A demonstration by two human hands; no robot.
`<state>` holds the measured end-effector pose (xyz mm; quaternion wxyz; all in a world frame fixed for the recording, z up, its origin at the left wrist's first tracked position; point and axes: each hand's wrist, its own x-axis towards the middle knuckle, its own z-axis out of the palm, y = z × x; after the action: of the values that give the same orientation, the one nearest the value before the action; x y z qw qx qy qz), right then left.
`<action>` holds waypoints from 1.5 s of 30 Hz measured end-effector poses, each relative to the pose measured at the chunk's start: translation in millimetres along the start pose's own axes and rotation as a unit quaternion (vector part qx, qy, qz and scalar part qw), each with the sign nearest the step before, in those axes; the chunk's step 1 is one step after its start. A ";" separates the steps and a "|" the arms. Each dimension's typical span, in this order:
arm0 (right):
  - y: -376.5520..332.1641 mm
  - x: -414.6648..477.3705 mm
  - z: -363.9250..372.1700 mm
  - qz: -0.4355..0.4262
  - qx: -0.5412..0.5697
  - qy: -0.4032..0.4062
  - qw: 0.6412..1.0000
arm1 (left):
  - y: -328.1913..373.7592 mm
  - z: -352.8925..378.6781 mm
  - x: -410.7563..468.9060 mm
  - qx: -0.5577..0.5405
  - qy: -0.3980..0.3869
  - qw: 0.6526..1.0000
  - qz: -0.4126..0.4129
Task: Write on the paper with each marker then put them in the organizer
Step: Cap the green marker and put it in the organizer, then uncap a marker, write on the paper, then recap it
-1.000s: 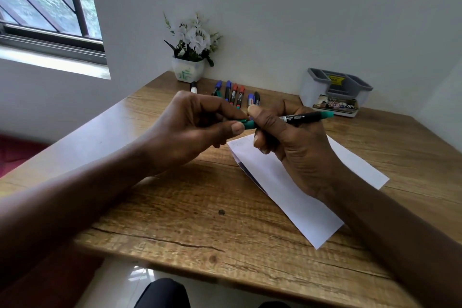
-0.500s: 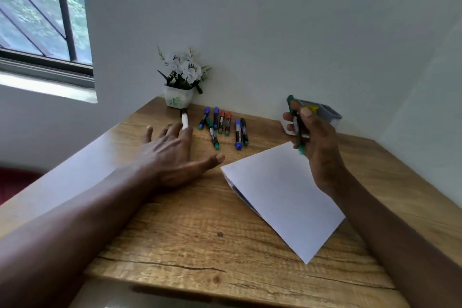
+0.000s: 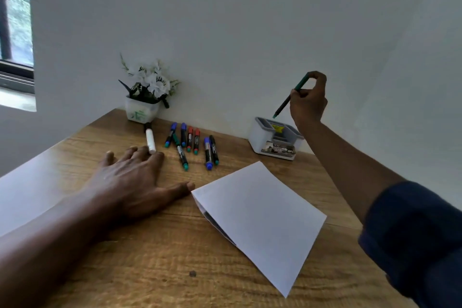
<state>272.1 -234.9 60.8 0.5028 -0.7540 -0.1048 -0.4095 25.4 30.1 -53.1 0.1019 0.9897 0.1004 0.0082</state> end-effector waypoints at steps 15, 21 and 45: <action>39.4 -2.0 52.0 0.013 -0.300 -0.233 0.925 | -4.4 4.8 7.3 0.012 0.012 1.000 0.004; 24.2 -17.6 47.6 -0.092 -0.525 -0.221 0.817 | -3.0 3.2 5.1 0.014 0.009 1.000 0.001; -35.6 -105.1 98.4 0.043 -0.282 -0.434 0.854 | -4.2 0.5 2.9 -0.006 0.010 1.000 0.001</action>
<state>234.7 -108.3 -6.9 0.1890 -0.9684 -0.1598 -0.0307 27.4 34.6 -54.4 0.1067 0.9891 0.1001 0.0184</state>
